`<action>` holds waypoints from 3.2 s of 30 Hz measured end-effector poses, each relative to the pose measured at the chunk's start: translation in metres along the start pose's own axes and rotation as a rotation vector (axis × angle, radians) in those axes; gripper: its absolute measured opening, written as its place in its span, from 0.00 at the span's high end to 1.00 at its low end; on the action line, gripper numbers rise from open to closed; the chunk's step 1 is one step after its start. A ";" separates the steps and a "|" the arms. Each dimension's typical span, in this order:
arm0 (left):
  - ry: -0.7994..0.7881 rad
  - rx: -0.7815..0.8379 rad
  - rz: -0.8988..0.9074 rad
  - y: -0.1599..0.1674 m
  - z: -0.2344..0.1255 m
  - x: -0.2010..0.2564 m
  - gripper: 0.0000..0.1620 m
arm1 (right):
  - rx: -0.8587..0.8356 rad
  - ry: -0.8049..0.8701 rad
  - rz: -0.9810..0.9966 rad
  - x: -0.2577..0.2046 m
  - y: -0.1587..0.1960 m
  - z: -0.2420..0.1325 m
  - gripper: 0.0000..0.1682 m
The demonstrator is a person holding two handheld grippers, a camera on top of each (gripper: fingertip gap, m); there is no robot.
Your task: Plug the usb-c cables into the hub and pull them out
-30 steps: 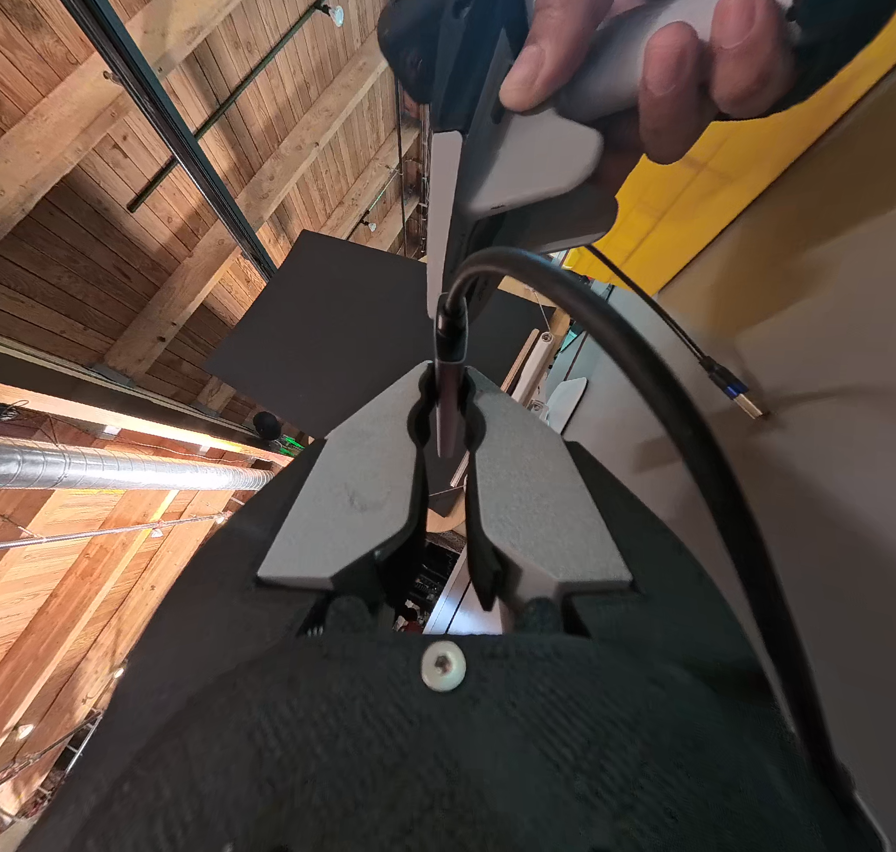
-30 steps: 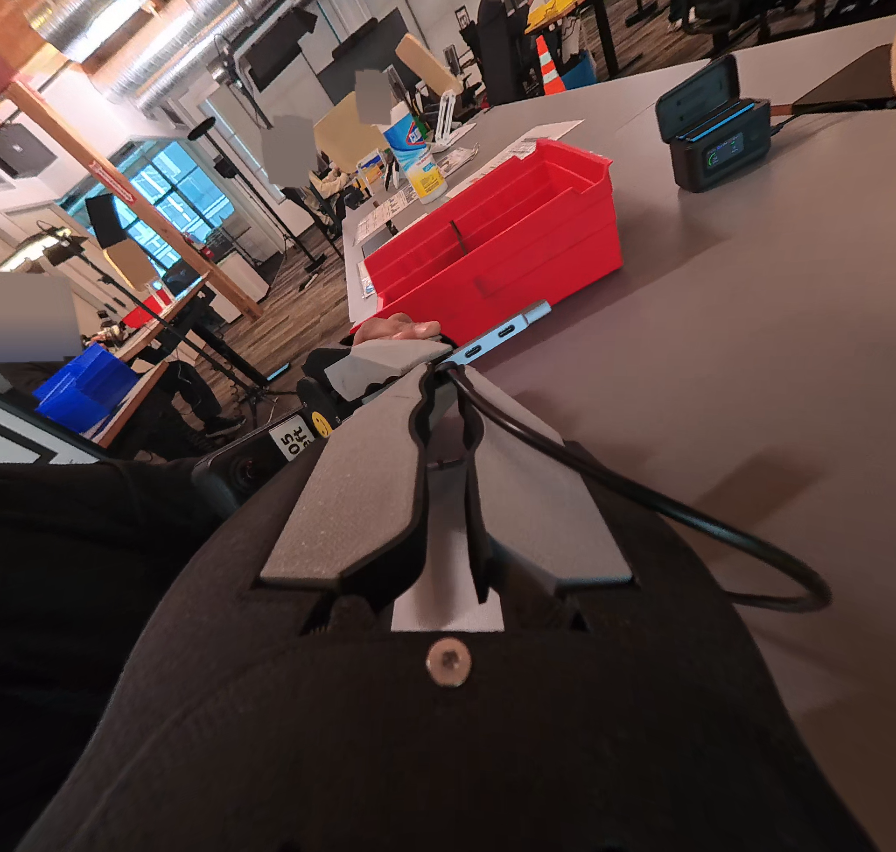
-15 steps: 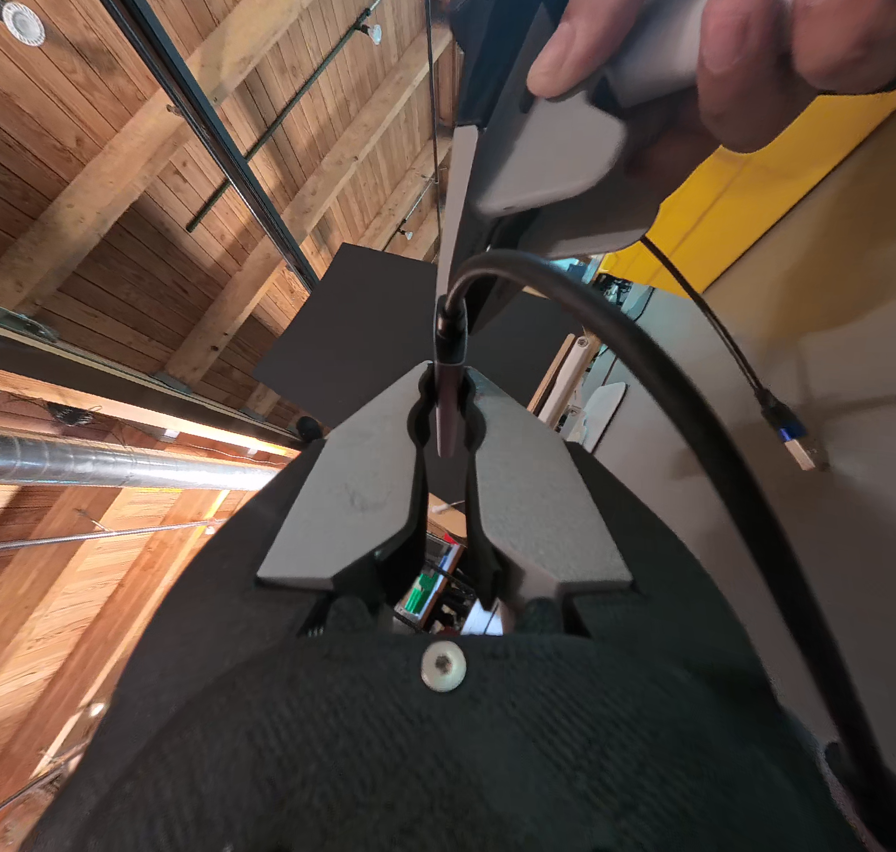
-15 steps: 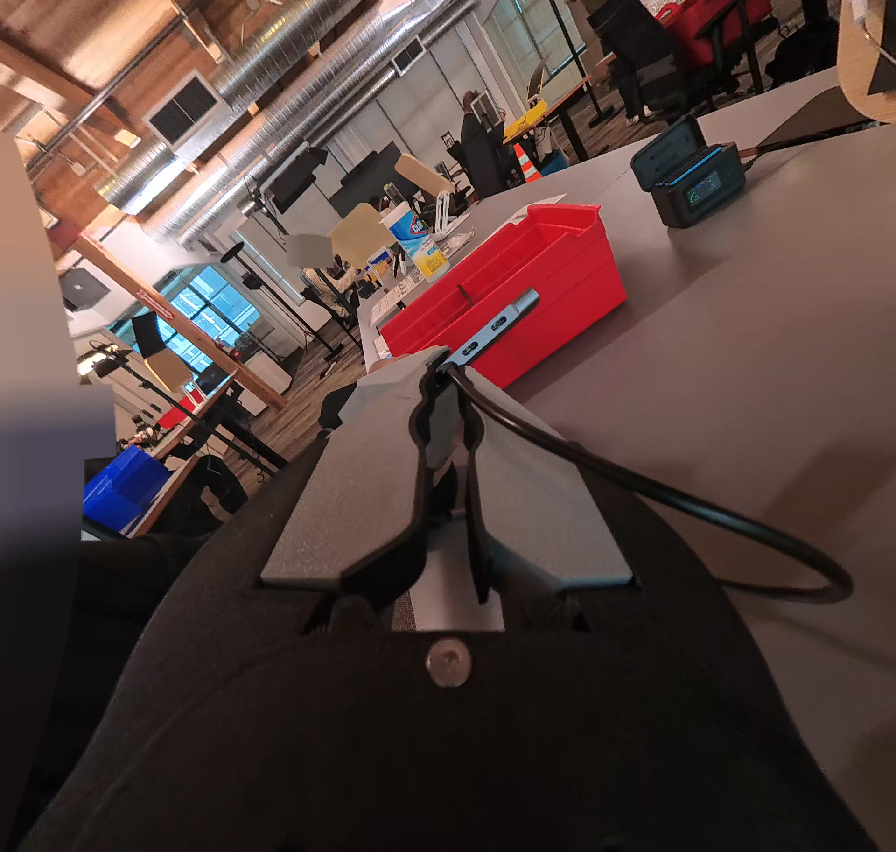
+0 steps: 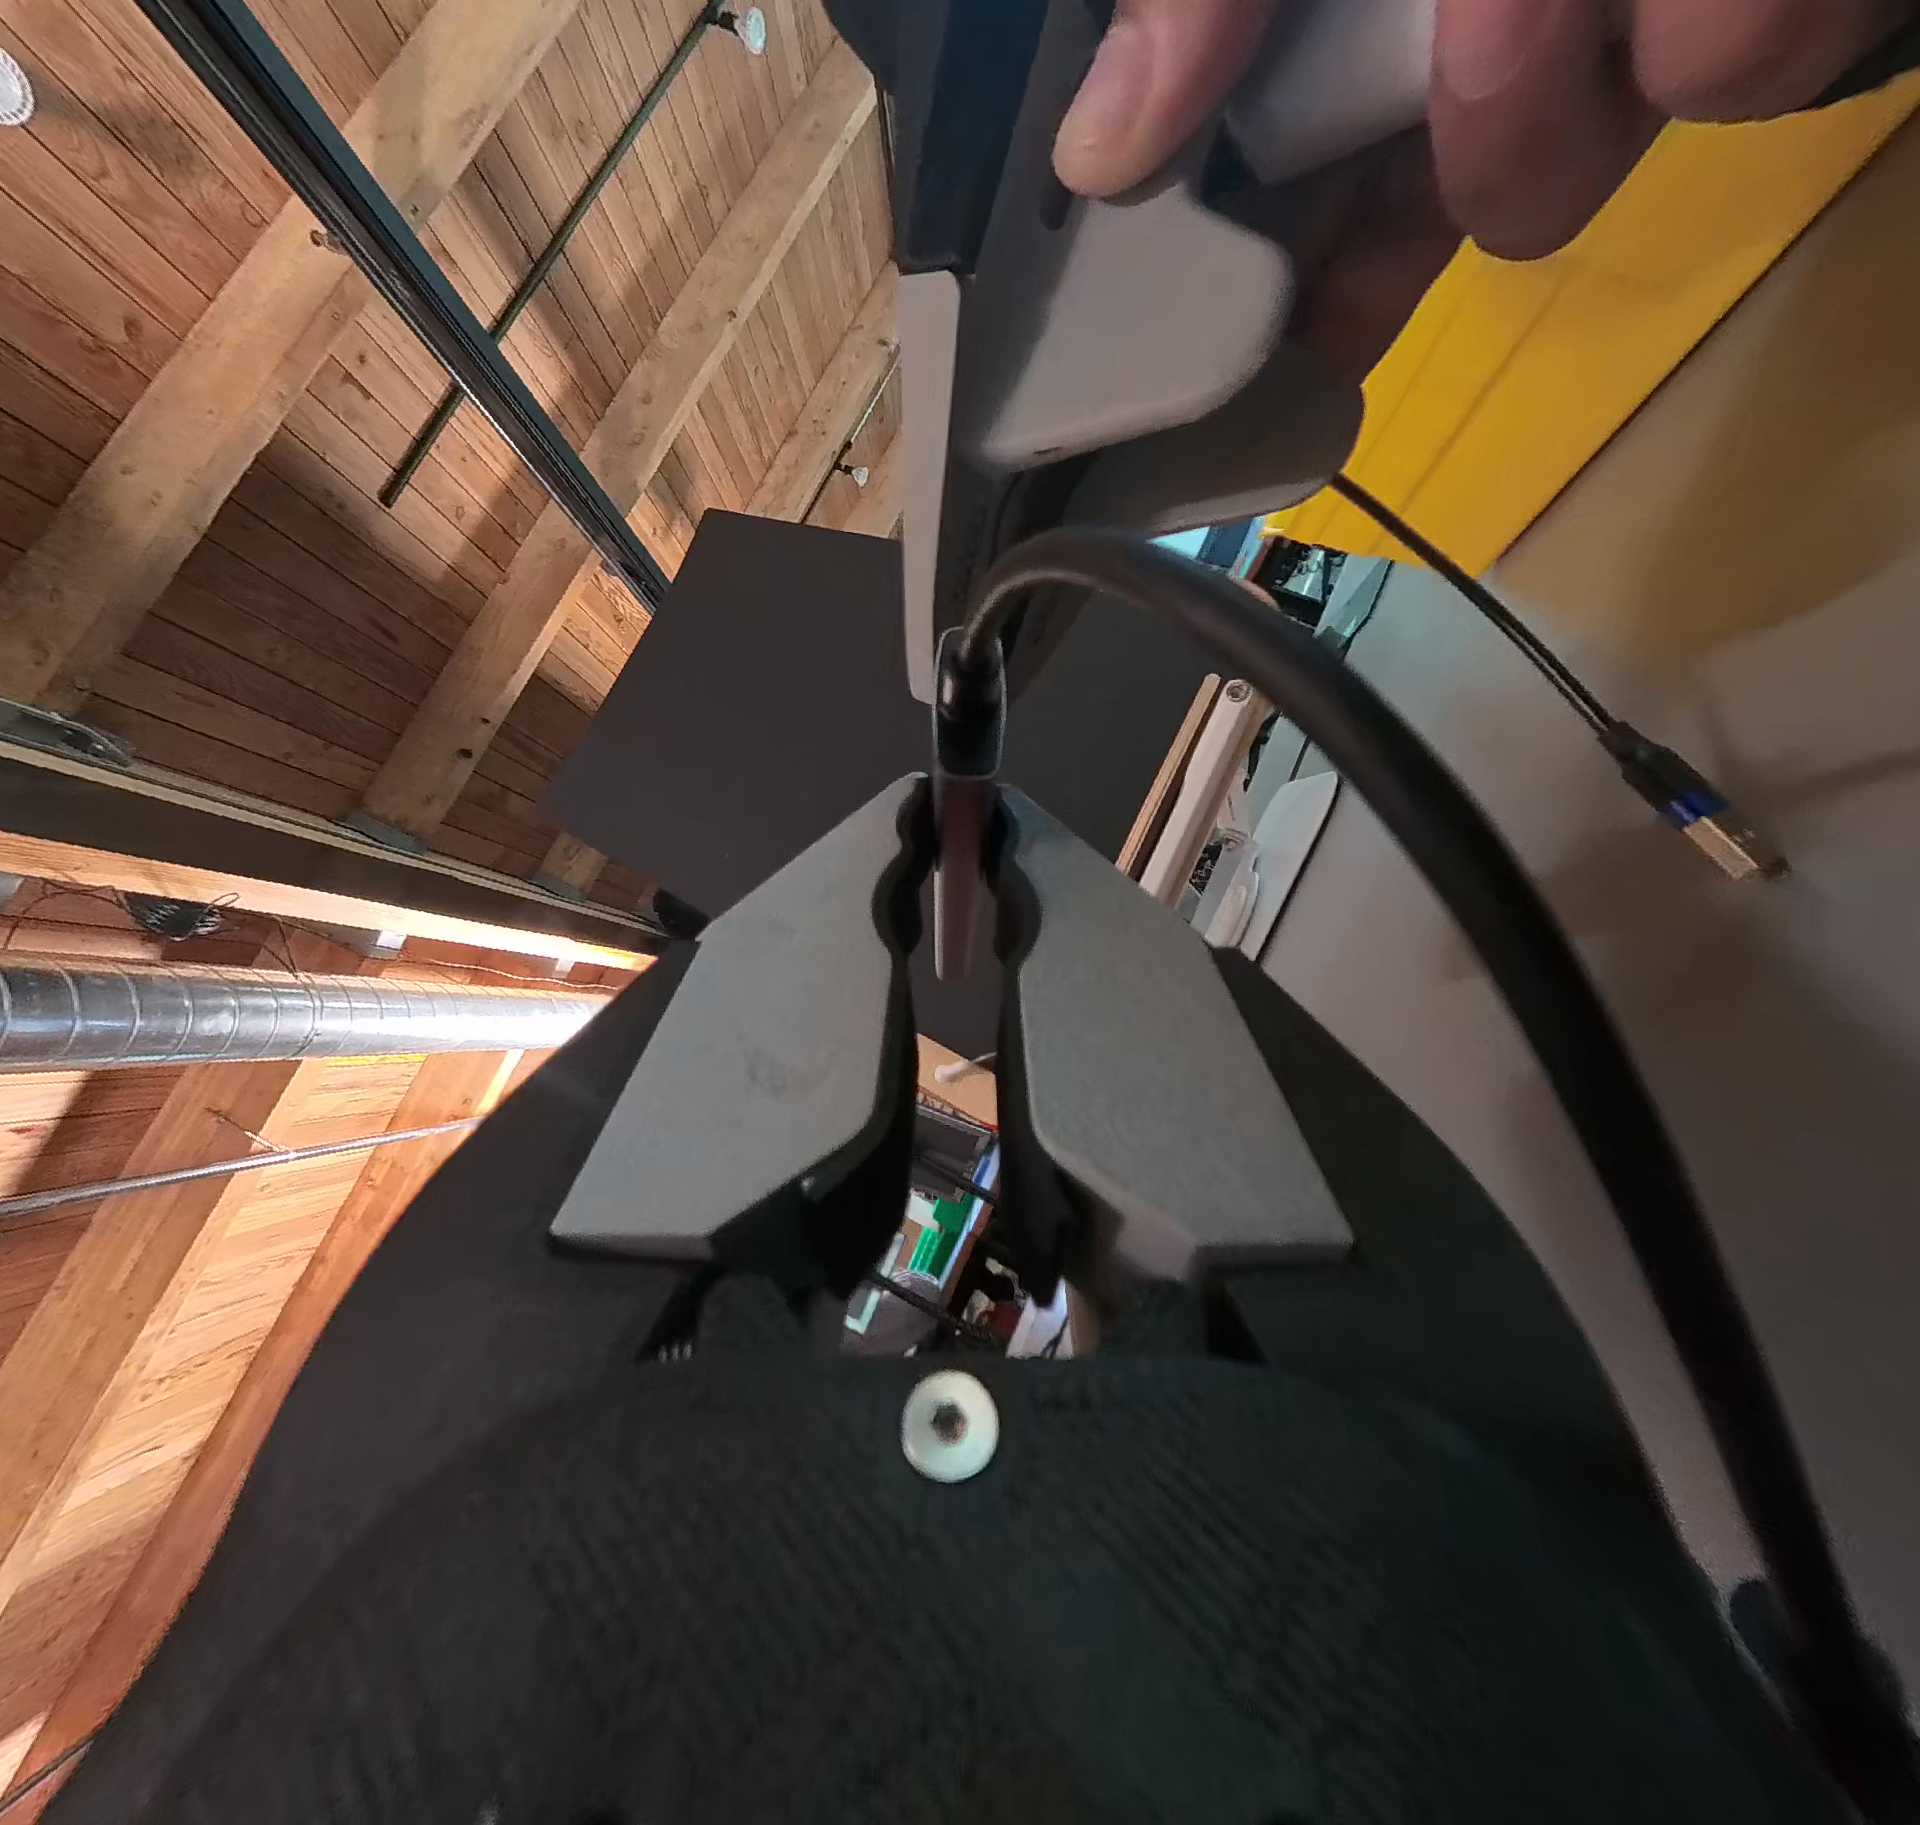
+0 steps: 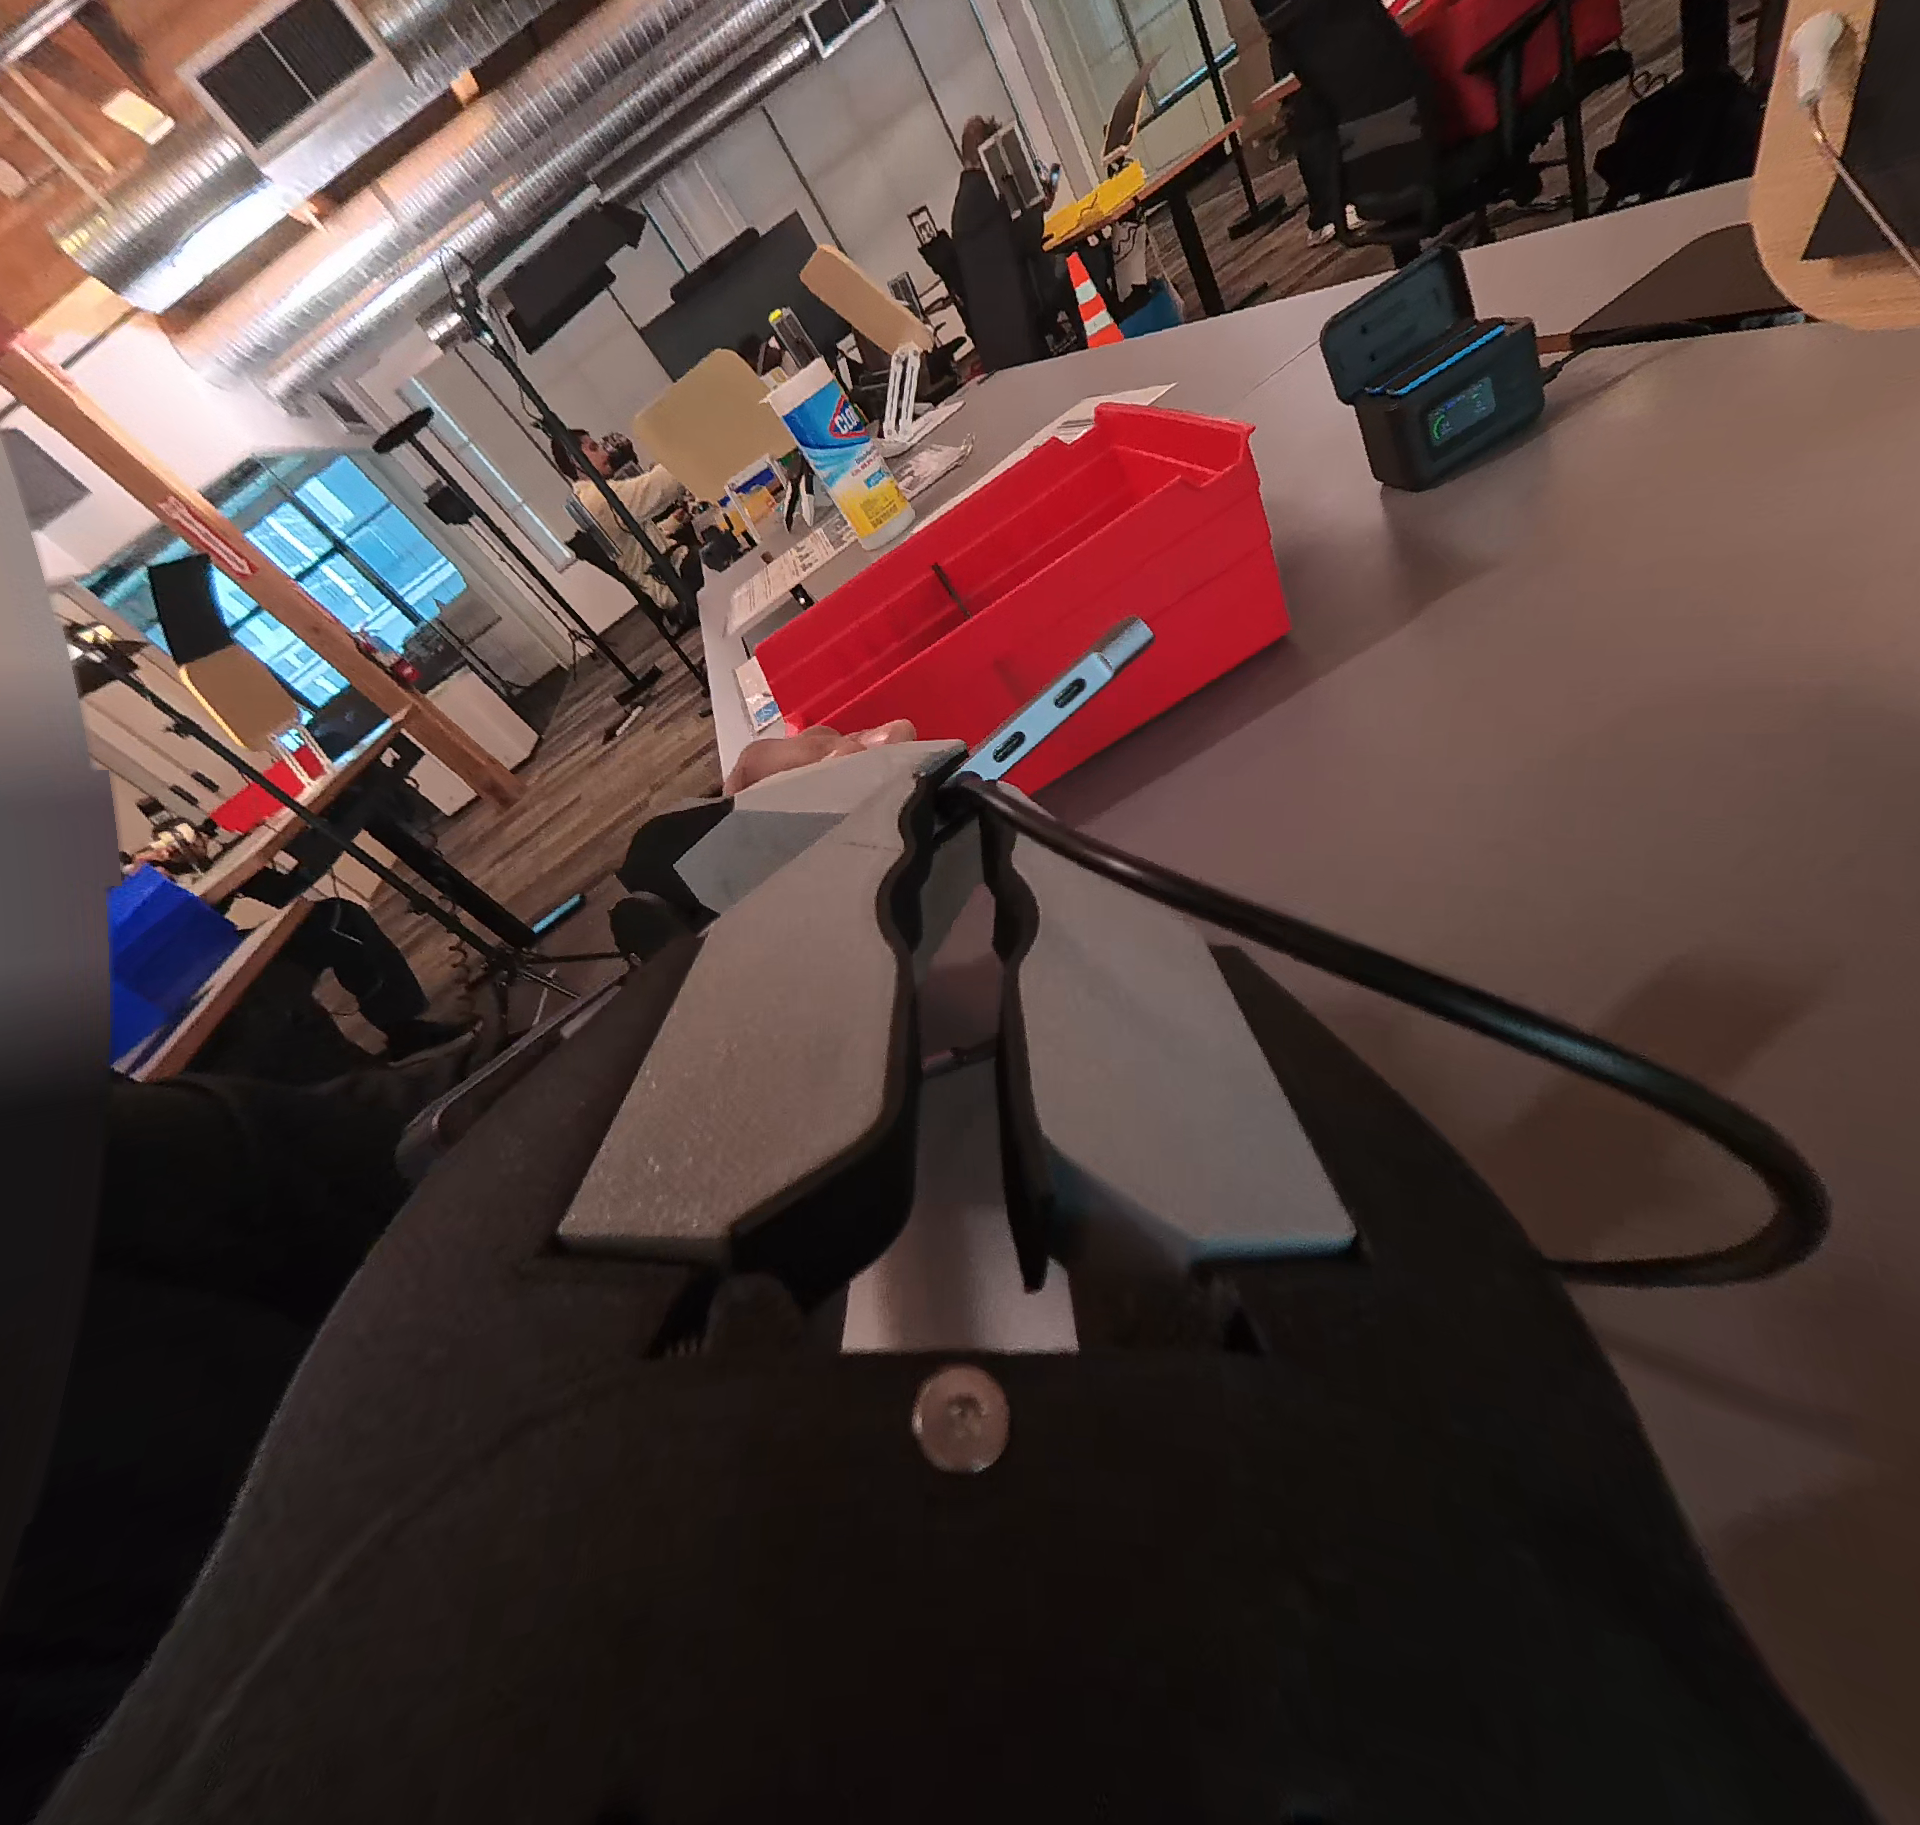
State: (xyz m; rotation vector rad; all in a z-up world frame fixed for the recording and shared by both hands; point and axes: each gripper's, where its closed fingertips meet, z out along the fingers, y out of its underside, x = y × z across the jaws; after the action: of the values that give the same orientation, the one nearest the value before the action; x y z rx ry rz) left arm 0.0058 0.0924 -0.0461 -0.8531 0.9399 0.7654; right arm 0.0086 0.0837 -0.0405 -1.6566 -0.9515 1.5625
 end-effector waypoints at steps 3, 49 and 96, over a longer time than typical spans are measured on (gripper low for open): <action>0.022 -0.022 -0.001 0.002 0.000 0.003 0.96 | -0.026 0.017 -0.030 0.003 0.003 0.001 0.97; 0.467 0.292 -1.165 -0.022 -0.014 -0.001 0.93 | -0.354 -0.011 -0.619 0.029 0.053 -0.002 0.94; 0.360 0.034 -1.095 0.026 -0.002 0.019 0.98 | 0.180 0.710 -0.724 0.019 -0.128 -0.285 0.97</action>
State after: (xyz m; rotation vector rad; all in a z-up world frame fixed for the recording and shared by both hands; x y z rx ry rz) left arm -0.0094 0.1059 -0.0709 -1.3091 0.6353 -0.3582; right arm 0.2844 0.1709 0.0777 -1.3504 -0.8385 0.4997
